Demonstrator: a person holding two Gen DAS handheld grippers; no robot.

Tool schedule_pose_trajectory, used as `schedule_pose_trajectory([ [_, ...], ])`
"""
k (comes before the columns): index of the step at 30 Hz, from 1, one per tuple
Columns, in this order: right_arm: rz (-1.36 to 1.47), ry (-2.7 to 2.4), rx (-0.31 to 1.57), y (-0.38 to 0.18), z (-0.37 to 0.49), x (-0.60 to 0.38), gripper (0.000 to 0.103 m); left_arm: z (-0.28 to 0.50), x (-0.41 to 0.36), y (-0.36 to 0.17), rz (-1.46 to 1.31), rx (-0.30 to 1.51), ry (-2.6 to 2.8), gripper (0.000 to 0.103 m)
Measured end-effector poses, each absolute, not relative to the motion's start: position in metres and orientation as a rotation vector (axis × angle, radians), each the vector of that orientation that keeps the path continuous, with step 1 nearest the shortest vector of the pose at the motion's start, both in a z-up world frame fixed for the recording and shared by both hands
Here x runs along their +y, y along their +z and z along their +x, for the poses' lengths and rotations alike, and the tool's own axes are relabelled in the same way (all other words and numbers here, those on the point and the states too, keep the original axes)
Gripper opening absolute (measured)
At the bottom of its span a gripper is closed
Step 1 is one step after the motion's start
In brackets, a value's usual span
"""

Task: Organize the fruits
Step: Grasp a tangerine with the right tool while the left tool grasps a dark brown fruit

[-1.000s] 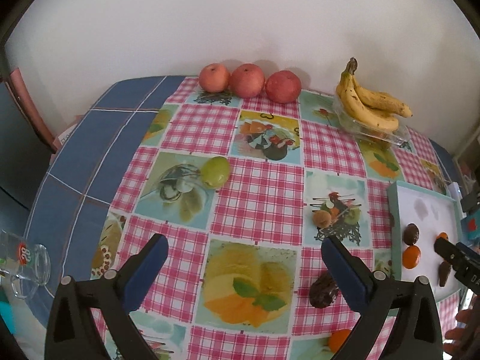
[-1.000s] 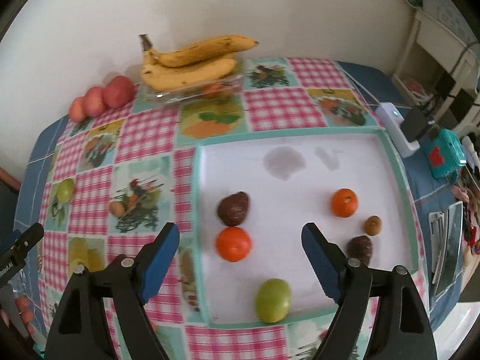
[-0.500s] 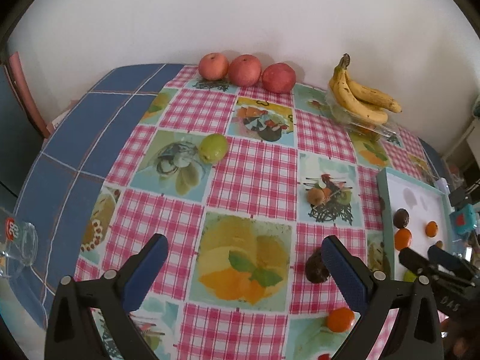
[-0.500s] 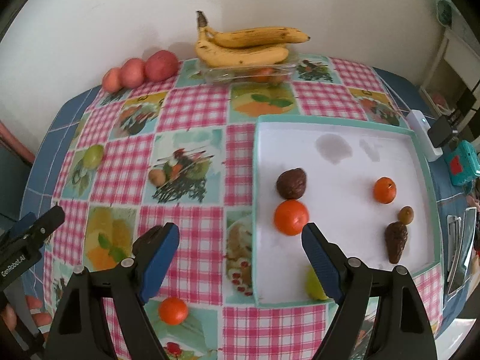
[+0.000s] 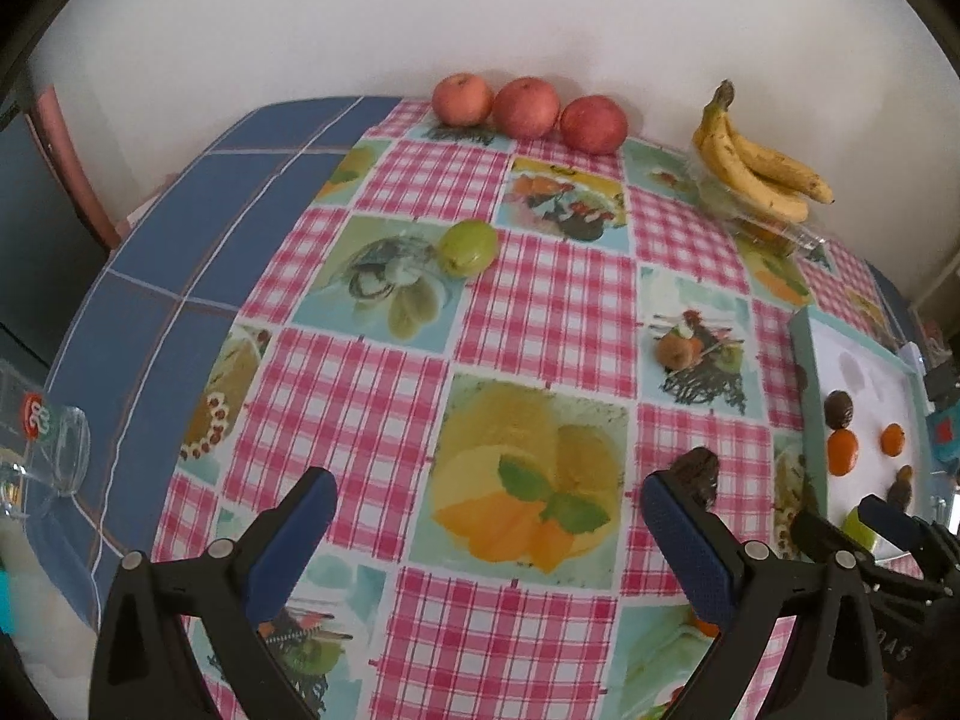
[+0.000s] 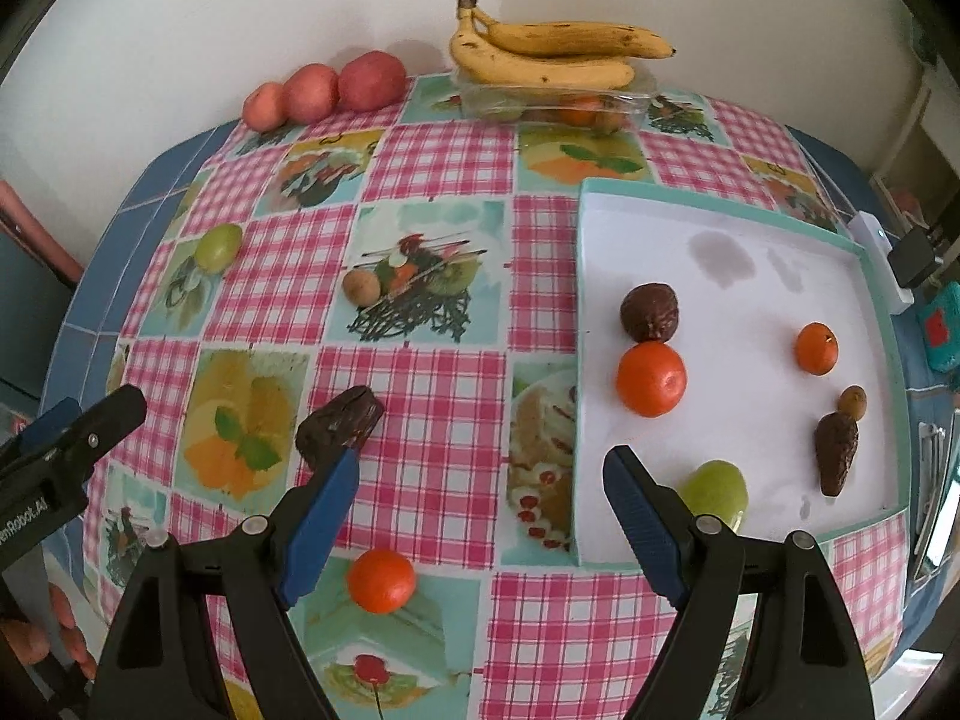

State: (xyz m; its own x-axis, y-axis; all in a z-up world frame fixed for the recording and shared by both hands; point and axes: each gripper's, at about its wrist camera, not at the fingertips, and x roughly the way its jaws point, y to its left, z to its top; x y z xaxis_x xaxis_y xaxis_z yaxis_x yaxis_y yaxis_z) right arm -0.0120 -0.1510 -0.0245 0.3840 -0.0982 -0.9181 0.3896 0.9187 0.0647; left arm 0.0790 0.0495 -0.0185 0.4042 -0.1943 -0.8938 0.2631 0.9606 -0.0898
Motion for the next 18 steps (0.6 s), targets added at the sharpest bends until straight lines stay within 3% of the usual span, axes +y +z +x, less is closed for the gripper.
schedule_pose_trajectory([
  [10,0.258,-0.238,1.240,-0.058,-0.012,-0.117,0.084,0.079,0.051,-0.052,0.078,1.235,-0.261,0.094],
  [14,0.239,-0.223,1.283,-0.070,-0.011,-0.106,0.083,0.081,0.056,-0.062,0.080,1.271,-0.235,0.083],
  [16,0.232,-0.213,1.298,-0.073,-0.011,-0.102,0.079,0.083,0.058,-0.066,0.074,1.285,-0.231,0.083],
  [18,0.227,-0.208,1.314,-0.077,-0.011,-0.100,0.064,0.083,0.058,-0.068,0.071,1.288,-0.230,0.082],
])
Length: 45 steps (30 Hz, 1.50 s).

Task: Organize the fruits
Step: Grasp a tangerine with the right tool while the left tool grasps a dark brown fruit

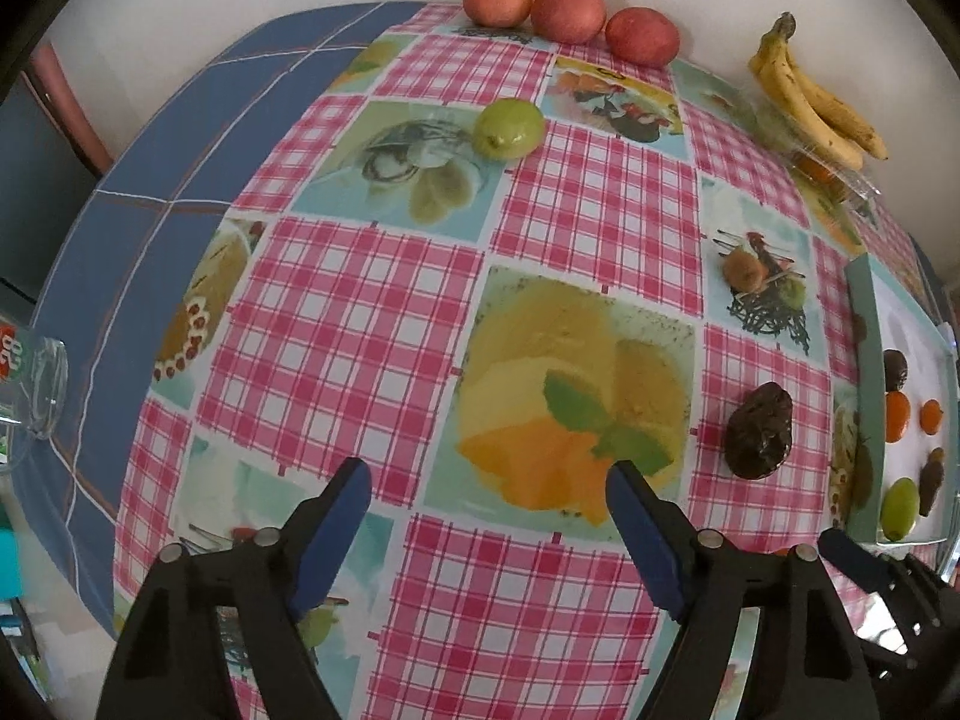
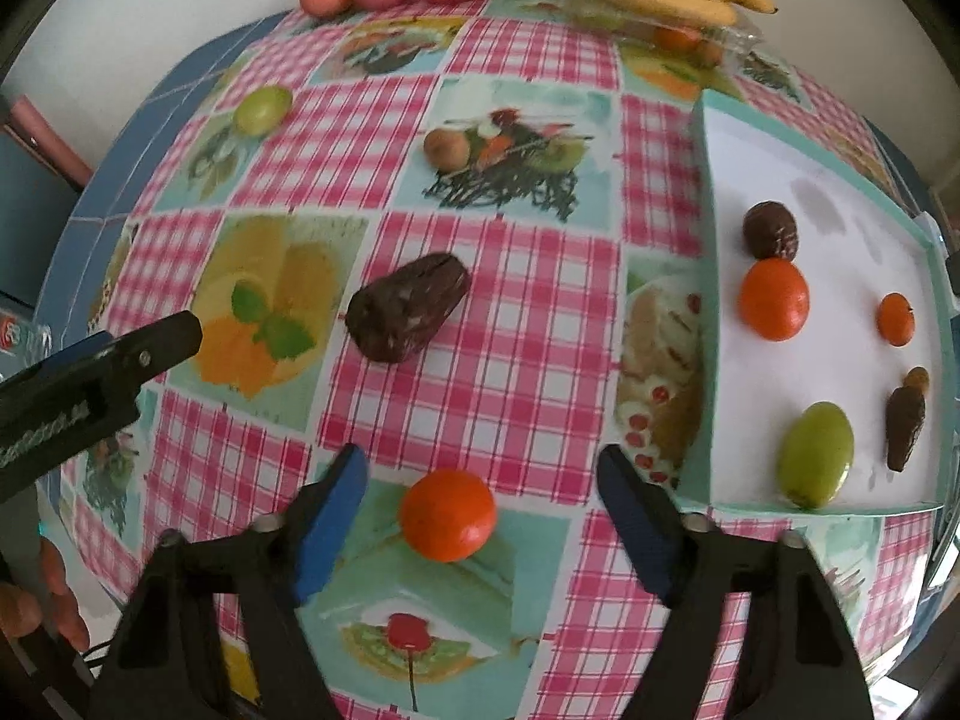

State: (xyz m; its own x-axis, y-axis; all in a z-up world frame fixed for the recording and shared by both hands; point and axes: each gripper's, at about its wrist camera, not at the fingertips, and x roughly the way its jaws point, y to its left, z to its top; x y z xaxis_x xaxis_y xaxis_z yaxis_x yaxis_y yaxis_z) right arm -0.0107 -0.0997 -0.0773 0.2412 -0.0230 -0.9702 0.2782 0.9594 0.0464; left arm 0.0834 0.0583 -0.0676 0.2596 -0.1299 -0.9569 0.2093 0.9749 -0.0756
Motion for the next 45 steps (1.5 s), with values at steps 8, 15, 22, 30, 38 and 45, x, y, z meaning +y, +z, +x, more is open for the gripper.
schedule_pose_trajectory([
  [8,0.215,-0.167,1.355,-0.088,-0.012,-0.085,0.053,0.085,0.060,-0.061,0.058,1.256,-0.219,0.073],
  [15,0.211,-0.152,1.370,-0.095,-0.013,-0.079,0.037,0.085,0.053,-0.060,0.053,1.253,-0.241,0.073],
  [22,0.223,-0.152,1.346,-0.085,-0.015,-0.097,0.037,0.086,0.045,-0.061,0.056,1.254,-0.266,0.073],
  [30,0.250,-0.253,1.246,-0.054,-0.018,-0.141,0.037,0.091,0.033,-0.055,-0.059,1.252,-0.349,0.073],
  [38,0.341,-0.350,1.160,-0.030,-0.026,-0.193,0.037,0.090,-0.009,-0.050,-0.035,1.249,-0.453,0.072],
  [45,0.436,-0.406,1.129,-0.028,-0.034,-0.231,0.037,0.085,-0.037,-0.058,0.001,1.287,-0.514,0.062],
])
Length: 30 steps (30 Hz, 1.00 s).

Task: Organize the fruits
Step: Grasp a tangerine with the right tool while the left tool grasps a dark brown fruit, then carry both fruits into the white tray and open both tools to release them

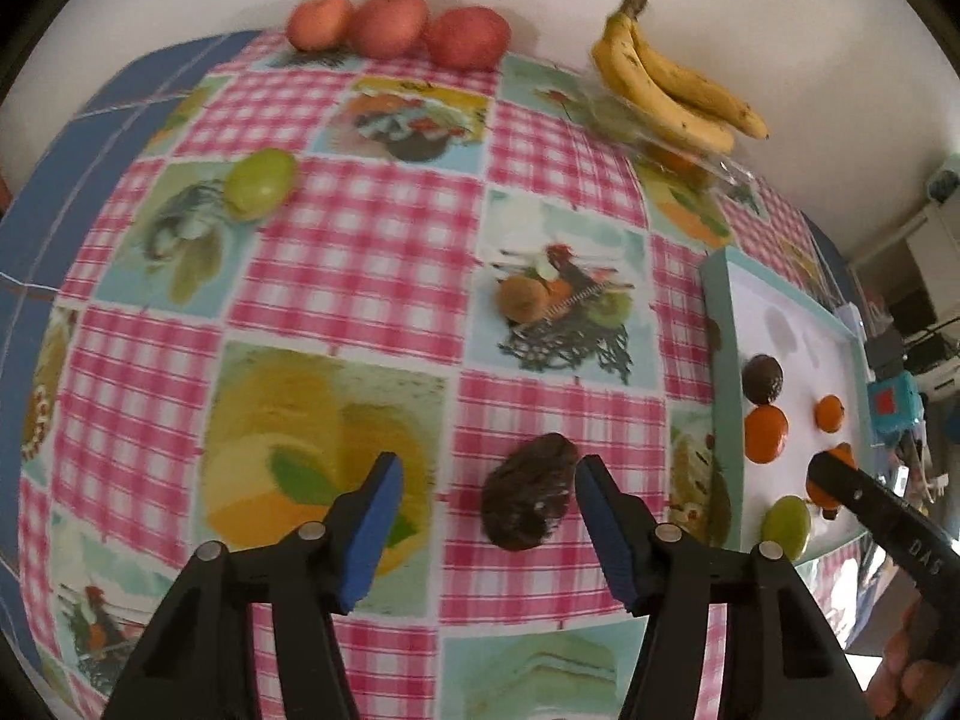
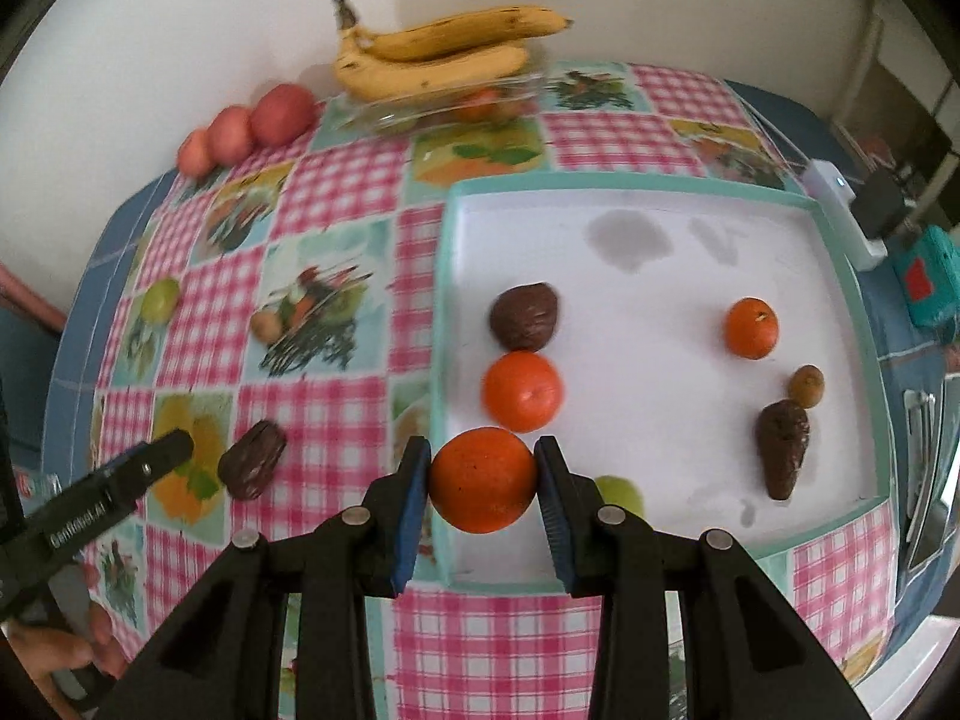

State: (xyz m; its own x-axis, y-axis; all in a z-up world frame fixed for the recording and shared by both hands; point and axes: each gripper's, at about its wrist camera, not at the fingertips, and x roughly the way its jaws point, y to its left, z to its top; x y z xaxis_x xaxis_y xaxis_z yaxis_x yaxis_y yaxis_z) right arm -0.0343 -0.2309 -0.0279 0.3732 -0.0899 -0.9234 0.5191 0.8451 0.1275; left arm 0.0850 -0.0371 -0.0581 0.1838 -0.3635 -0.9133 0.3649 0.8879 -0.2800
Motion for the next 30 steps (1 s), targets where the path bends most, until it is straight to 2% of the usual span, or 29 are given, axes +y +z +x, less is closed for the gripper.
schedule_pose_trajectory([
  [4,0.463,-0.414,1.118,-0.027,-0.037,-0.241,0.037,0.083,-0.048,-0.069,0.019,1.321,-0.528,0.050],
  [13,0.467,-0.405,1.120,-0.029,-0.038,-0.246,0.037,0.079,-0.058,-0.072,0.033,1.328,-0.534,0.032],
  [22,0.474,-0.405,1.114,-0.028,-0.040,-0.248,0.037,0.077,-0.067,-0.069,0.032,1.317,-0.561,0.032],
  [30,0.501,-0.414,1.098,-0.027,-0.046,-0.257,0.037,0.072,-0.071,-0.032,0.002,1.219,-0.619,0.032],
])
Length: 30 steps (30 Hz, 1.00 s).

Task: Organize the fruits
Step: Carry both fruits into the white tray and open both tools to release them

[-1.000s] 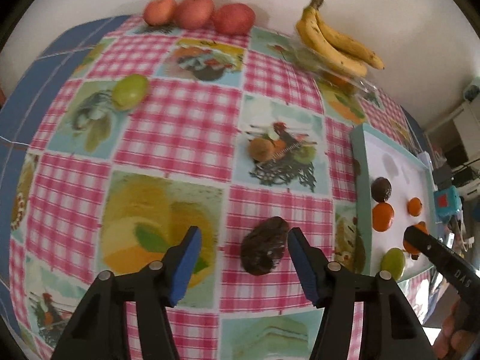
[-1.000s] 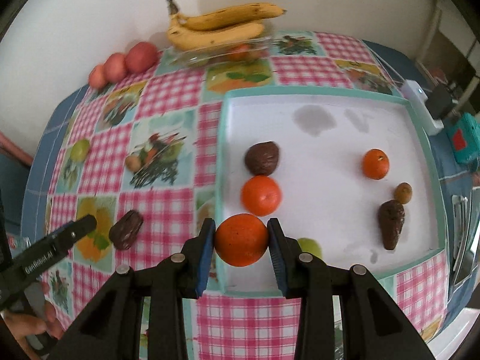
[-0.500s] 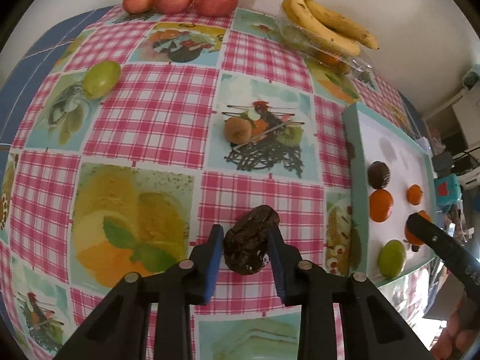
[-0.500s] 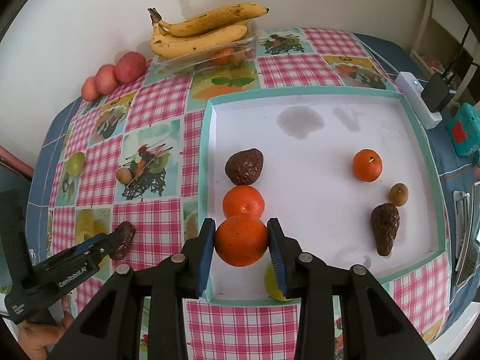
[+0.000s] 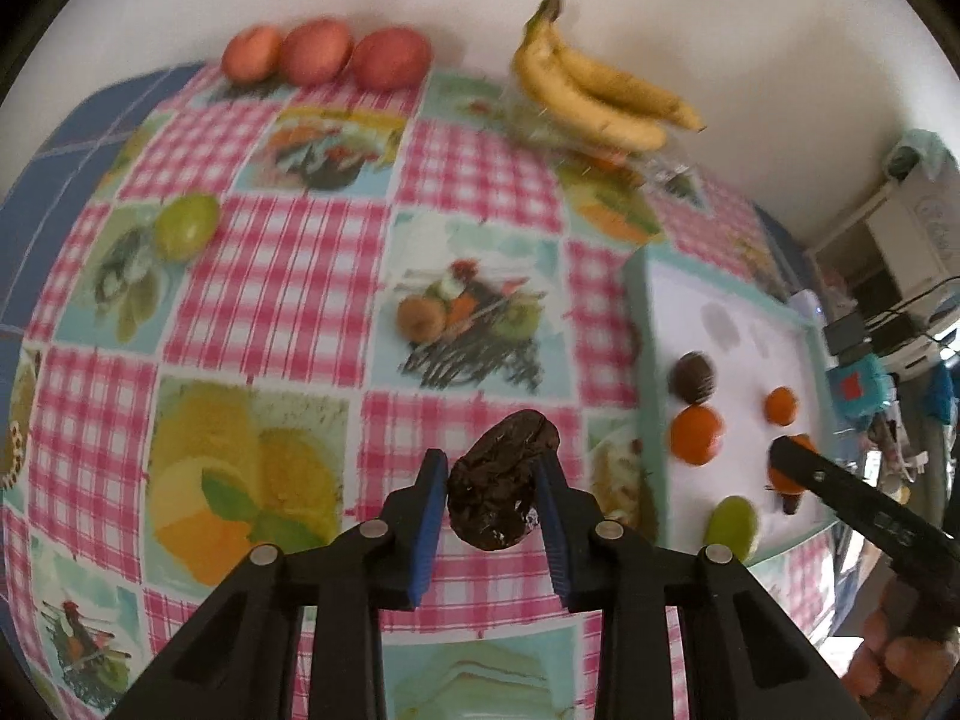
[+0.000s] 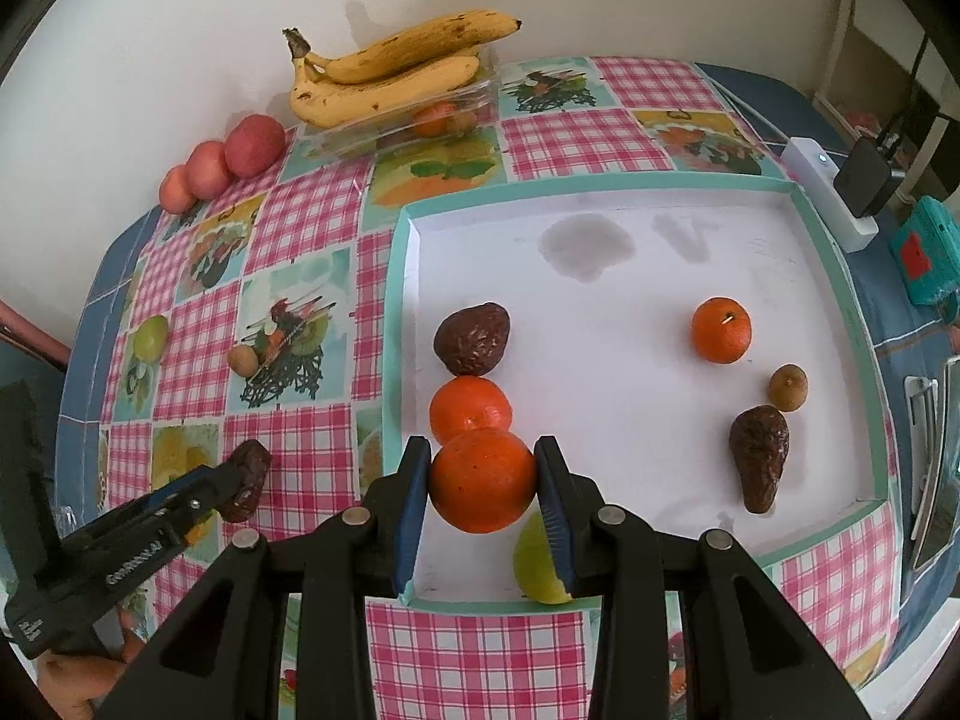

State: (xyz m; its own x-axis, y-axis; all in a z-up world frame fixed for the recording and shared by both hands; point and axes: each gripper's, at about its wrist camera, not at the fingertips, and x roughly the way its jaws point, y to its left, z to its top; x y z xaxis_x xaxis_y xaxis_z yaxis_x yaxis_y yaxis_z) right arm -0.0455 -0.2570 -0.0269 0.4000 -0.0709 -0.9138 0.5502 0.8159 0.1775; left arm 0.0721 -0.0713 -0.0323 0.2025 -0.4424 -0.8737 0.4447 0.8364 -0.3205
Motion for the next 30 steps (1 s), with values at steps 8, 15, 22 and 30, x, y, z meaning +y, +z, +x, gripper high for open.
schedule_pose_trajectory([
  [8,0.557,-0.529,1.058,-0.022,-0.071,-0.294,0.037,0.056,-0.100,-0.009,0.017,1.165,-0.710,0.032],
  [15,0.591,-0.627,1.017,-0.017,-0.097,-0.327,0.037,0.026,-0.141,0.000,0.073,1.140,-0.831,0.032],
  [22,0.586,-0.654,1.019,-0.022,-0.107,-0.341,0.037,0.007,-0.179,-0.020,0.157,1.181,-0.888,0.032],
  [30,0.587,-0.619,1.097,-0.051,-0.097,-0.338,0.037,0.001,-0.197,-0.051,0.227,1.242,-0.866,0.032],
])
